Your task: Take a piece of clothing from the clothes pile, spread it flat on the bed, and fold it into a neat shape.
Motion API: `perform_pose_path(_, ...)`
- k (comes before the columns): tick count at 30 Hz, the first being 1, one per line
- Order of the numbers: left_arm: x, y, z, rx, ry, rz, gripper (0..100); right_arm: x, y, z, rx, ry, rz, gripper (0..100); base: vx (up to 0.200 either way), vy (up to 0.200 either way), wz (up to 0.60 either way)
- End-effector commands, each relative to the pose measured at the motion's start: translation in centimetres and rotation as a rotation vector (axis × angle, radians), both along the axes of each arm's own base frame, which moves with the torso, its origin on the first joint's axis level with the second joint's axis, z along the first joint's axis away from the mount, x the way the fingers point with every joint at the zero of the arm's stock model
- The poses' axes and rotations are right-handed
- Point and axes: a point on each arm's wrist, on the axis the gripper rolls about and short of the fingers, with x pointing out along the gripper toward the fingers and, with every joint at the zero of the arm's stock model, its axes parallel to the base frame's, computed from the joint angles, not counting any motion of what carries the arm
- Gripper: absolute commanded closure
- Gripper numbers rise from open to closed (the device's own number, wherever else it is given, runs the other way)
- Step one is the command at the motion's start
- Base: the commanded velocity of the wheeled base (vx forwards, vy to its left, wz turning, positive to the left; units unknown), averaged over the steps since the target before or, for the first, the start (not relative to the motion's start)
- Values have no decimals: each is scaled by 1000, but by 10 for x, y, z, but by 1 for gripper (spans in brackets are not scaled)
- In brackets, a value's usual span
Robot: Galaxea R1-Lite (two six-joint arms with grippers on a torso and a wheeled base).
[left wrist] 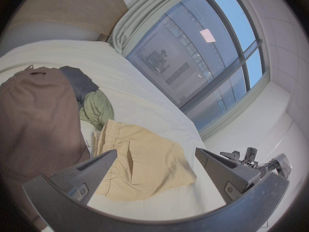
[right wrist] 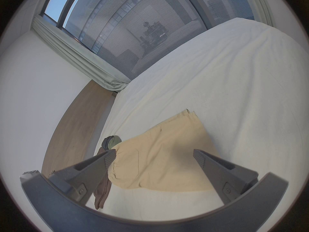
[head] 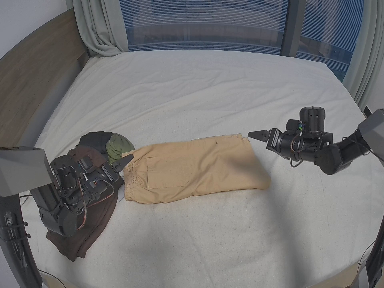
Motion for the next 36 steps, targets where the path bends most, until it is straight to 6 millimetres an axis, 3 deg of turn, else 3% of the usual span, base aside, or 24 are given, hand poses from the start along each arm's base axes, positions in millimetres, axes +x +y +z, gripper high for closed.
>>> perform_pose_path(1,-13,1,11,92,-54,-53,0,-43,-8,-7,10,-3,27,0,0,0,0)
perform_pose_path(4,-16,1,8,142,-62,-60,0,-51,-9,-25,18,-1,47,0,0,0,0)
perform_pose_path(11,-17,1,7,184,-78,-63,0,-39,-7,-73,17,18,44,0,0,0,0)
perform_pose_path(23,-14,3,-15,230,-28,-67,0,-31,4,-105,38,103,50,0,0,0,0)
perform_pose_path(36,-13,3,-20,241,-18,-74,0,-13,12,-136,101,187,14,0,0,0,0)
